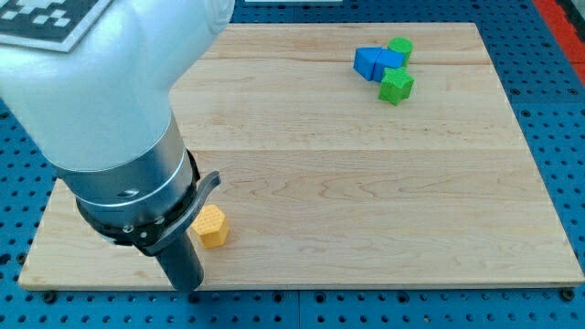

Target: Slide the yellow heart towards the yellow hexagon

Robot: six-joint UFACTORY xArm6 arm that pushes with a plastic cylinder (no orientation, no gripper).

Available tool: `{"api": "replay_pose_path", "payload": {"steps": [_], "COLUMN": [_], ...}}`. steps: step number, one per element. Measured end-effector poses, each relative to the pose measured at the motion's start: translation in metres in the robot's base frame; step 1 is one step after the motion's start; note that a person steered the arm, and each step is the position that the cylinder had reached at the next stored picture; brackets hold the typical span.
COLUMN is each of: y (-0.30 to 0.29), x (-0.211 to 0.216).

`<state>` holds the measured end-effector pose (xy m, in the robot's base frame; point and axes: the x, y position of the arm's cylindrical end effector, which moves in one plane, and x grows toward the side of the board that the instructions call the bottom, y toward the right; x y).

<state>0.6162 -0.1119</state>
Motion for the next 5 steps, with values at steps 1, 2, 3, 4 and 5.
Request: {"api": "replay_pose_path", "payload": {"steps": [1,2,3,4,5], "y": [-0.002,0.018,0.049,0.058,0.078], "x": [-0.043,-0.107,-0.117,-0.082,-0.097]}}
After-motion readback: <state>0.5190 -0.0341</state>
